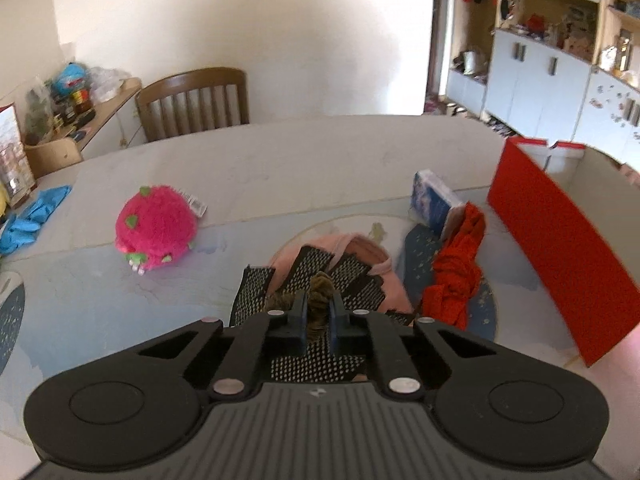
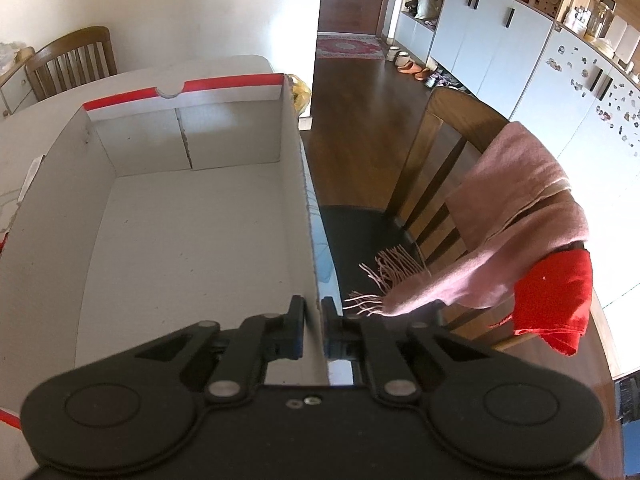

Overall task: Organize objects
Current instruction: 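Lift the bracelet with the left gripper and carry it into the white box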

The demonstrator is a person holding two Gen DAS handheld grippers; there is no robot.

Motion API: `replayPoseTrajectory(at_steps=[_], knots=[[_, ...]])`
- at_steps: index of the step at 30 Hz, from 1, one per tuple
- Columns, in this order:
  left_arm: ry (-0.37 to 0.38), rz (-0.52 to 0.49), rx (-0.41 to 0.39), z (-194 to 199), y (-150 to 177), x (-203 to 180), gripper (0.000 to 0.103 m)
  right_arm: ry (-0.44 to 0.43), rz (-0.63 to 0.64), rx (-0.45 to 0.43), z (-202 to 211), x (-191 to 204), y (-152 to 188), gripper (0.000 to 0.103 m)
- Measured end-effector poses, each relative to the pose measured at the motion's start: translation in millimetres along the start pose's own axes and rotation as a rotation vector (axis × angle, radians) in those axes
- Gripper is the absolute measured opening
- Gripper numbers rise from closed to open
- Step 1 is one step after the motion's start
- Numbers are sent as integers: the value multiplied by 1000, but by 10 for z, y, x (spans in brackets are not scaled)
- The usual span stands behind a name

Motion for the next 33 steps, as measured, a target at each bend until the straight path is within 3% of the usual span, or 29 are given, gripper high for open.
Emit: replayPoseTrajectory(at_steps=[14, 20, 33], knots=[[215, -55, -34, 221, -470, -391, 9, -21, -8, 1, 44, 27, 13, 4], [241, -101, -78, 230, -691, -791, 9, -69, -17, 20, 48, 35, 31, 1], [359, -152, -41, 108, -924, -1890, 9, -123, 20, 44, 58, 86, 74, 3]])
Point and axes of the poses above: each gripper's, at about its wrist camera, not at the fingertips, and z roughly against the way its jaws point, x to its left, y to its underside, the point moved 8 cm from there along -z, roughly the way its jaws point, and after that the axes turned 4 degrees about -x, right-handed, at the moved point
